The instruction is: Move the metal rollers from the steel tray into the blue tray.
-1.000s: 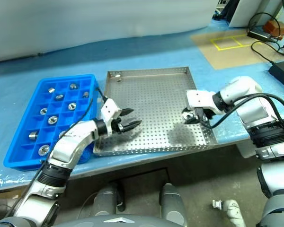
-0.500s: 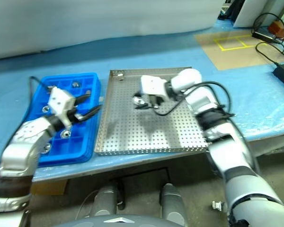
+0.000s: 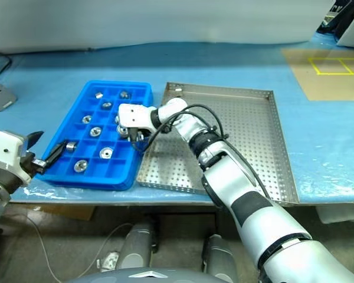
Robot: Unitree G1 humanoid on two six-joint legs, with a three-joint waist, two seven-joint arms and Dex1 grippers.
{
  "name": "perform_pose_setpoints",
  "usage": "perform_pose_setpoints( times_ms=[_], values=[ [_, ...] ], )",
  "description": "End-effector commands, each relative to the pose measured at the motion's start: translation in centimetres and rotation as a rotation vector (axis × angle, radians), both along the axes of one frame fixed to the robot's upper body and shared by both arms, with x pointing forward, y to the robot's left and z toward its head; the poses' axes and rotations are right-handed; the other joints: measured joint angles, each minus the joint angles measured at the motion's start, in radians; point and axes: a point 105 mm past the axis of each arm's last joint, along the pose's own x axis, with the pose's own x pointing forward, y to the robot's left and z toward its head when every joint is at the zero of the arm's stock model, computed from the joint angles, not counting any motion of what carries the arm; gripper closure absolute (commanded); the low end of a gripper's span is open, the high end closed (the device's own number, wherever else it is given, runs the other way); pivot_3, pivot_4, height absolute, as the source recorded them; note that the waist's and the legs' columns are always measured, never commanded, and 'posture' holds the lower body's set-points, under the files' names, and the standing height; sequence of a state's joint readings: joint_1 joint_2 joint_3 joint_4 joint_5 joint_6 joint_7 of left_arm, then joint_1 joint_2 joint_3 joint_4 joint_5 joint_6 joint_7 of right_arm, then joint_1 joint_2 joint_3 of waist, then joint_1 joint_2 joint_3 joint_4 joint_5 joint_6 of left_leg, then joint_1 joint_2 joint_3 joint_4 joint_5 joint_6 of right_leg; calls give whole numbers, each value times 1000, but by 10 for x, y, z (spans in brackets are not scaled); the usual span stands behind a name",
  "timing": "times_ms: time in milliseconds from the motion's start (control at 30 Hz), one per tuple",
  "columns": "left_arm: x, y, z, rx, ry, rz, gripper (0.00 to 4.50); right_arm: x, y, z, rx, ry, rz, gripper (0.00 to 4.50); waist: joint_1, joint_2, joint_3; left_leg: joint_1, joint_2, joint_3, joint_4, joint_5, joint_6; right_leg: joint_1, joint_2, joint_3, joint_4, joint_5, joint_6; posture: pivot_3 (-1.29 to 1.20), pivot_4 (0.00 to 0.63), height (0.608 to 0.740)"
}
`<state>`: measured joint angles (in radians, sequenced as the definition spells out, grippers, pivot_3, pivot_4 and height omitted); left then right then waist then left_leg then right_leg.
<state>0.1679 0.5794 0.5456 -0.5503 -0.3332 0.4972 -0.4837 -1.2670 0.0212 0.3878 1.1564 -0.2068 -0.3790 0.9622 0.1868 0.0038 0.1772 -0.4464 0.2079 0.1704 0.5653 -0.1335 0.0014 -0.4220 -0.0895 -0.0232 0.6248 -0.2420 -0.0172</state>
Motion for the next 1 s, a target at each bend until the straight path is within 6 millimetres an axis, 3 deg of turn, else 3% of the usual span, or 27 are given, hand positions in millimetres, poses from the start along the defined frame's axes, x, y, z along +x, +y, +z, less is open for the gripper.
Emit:
perform_pose_setpoints(
  times_ms=[33,500,733,833,1000],
  values=[
    [-1,-10,10,10,-46,-13,1144,10,6,12,28,-80,-63,2872,9,0,0,1,0,-2,-1,0,-1,0,0,0,1,0,0,437,150,740],
    [17,-28,5,-19,-43,-82,1144,18,9,-10,3,-62,-189,2872,15,0,0,0,3,-10,-4,7,-12,-3,9,-1,3,0,0,392,150,740],
    [24,-35,4,-32,-37,-115,1144,11,9,-12,-2,11,-132,583,15,0,0,1,2,-11,-4,8,-13,-3,9,0,6,0,0,368,150,740],
    [28,-38,4,-38,-38,-132,1144,13,9,-2,44,1,-140,583,14,0,0,2,2,-11,-3,8,-13,-4,9,0,9,-1,-1,335,150,740],
    [43,-50,5,-48,-47,-188,1144,32,0,40,199,-14,-253,583,10,0,0,1,3,-12,-3,10,-16,-8,9,0,17,-2,-3,262,150,740]
  ],
)
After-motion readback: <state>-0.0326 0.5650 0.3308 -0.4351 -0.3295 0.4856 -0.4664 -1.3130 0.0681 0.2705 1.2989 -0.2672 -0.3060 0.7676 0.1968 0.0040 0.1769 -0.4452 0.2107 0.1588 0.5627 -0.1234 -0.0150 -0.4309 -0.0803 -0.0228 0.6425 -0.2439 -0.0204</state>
